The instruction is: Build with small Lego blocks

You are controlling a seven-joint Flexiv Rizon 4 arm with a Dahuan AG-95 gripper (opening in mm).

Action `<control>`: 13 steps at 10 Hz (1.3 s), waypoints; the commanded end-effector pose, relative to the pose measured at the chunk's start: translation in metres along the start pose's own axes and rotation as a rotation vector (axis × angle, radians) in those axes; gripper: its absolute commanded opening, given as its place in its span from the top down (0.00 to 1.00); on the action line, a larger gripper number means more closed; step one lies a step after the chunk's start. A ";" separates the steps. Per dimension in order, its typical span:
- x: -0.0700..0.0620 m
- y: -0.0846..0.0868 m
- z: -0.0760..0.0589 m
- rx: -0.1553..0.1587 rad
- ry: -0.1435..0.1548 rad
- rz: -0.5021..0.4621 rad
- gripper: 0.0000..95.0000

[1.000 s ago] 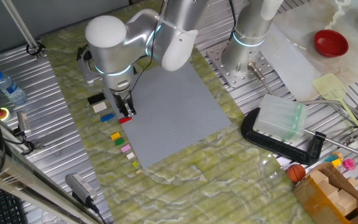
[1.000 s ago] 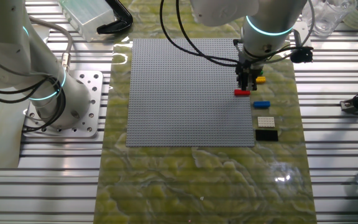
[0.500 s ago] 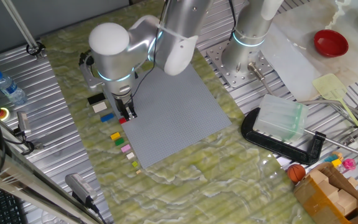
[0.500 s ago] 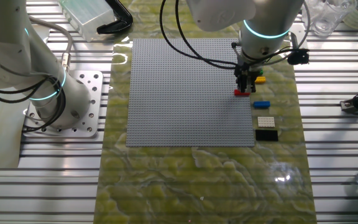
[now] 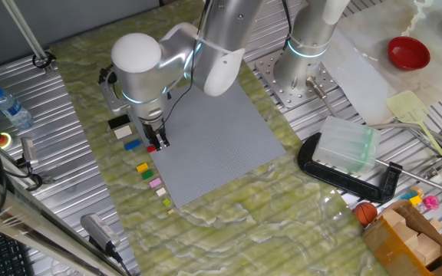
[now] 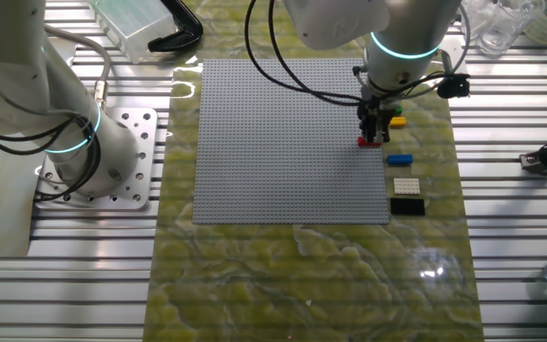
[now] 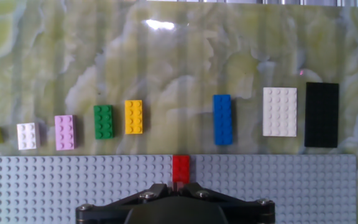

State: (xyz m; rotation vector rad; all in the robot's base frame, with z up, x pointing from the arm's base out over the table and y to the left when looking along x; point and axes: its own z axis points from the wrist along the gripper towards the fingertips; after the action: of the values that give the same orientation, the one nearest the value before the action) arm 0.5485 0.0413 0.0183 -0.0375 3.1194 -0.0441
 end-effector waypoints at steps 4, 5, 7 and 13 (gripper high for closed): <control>-0.001 -0.001 -0.002 -0.003 -0.001 -0.016 1.00; -0.001 -0.001 -0.009 -0.007 -0.001 -0.025 1.00; -0.001 -0.002 -0.019 -0.006 0.001 -0.046 1.00; -0.002 -0.001 -0.033 0.001 -0.017 -0.035 1.00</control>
State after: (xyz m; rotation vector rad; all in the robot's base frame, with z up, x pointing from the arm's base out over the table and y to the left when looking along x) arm 0.5516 0.0416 0.0504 -0.0754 3.1060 -0.0440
